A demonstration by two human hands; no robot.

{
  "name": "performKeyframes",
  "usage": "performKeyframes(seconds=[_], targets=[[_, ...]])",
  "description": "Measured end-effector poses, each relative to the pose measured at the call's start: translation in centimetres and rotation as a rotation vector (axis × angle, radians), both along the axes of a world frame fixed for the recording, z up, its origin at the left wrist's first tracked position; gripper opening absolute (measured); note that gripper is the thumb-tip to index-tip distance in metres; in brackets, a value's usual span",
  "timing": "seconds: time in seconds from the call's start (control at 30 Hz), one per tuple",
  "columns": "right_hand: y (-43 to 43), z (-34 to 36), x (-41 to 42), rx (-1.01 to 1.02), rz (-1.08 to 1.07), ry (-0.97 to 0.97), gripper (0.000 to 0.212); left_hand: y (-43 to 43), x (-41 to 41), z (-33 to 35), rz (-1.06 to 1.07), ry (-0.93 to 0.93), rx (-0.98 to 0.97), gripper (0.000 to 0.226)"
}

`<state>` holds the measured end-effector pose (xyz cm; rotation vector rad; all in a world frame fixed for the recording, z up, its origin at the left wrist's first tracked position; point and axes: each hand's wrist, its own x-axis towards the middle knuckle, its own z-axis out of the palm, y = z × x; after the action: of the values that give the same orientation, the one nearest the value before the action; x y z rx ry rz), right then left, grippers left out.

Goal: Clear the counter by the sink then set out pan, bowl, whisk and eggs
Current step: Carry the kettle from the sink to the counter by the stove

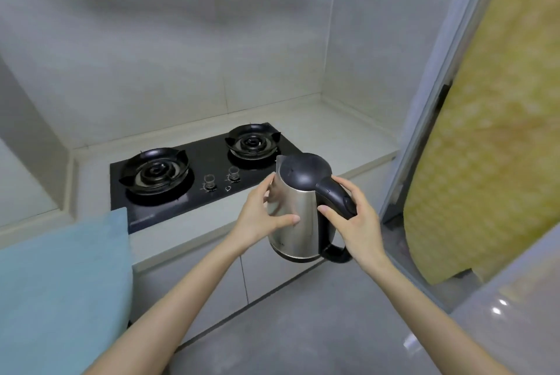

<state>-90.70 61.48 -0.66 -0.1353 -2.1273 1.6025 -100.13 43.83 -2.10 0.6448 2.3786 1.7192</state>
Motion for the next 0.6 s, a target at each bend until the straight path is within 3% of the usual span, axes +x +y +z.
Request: performKeyframes(seconds=[0.17, 0.33, 0.6], targets=[[6.3, -0.6, -6.7, 0.022, -0.082, -0.019, 0.052, 6.8, -7.5, -0.9, -0.039, -0.031, -0.017, 0.104], [12.9, -1.9, -13.7, 0.044, -0.112, -0.038, 0.051, 13.7, -14.2, -2.0, -0.005, -0.077, -0.024, 0.103], [25.4, -2.8, -27.2, 0.055, -0.026, -0.097, 0.053, 26.0, -25.9, -2.2, 0.076, -0.127, -0.01, 0.083]])
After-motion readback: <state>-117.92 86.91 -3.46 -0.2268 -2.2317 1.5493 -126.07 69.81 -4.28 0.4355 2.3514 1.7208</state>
